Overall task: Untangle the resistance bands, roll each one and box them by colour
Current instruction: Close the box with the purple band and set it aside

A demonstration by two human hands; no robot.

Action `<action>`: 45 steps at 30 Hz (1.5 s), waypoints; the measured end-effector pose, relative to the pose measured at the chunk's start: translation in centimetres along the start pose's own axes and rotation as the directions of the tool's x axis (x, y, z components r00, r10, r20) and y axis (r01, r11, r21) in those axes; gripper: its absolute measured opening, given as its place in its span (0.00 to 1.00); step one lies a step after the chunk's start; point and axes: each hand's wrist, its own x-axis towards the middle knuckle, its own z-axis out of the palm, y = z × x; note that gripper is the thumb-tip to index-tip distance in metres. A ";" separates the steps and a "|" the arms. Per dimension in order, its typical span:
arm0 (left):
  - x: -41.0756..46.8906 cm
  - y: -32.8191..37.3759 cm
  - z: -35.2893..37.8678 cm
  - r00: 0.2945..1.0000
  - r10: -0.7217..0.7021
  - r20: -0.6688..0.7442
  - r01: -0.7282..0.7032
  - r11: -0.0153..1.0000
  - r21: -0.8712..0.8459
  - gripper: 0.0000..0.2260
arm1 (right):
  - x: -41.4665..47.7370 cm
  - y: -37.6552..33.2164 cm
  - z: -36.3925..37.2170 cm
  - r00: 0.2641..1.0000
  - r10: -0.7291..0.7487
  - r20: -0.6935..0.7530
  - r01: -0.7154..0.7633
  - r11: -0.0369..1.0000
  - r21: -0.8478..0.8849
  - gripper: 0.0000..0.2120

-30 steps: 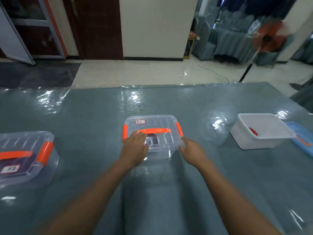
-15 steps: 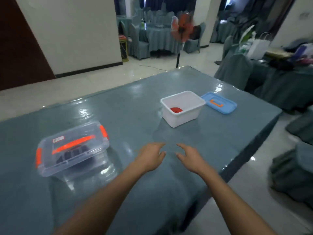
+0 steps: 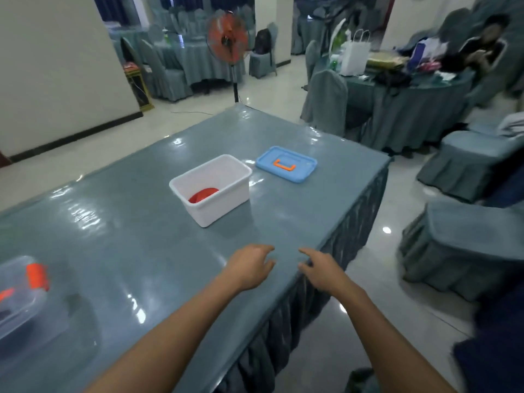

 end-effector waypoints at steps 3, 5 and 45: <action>3.3 0.7 0.0 1.000 0.018 0.021 -0.019 0.999 0.026 0.22 | 2.0 1.6 -1.8 1.000 0.012 -0.007 -0.012 1.000 0.000 0.23; 5.5 0.8 0.2 0.999 0.016 0.033 -0.017 0.999 0.027 0.21 | 3.6 2.5 -2.8 1.000 0.021 -0.003 -0.021 1.000 -0.009 0.23; 50.5 -2.2 3.5 0.921 -0.346 0.179 0.364 0.928 -0.076 0.27 | 58.3 10.3 -20.3 0.992 -0.113 0.050 0.109 0.992 0.070 0.14</action>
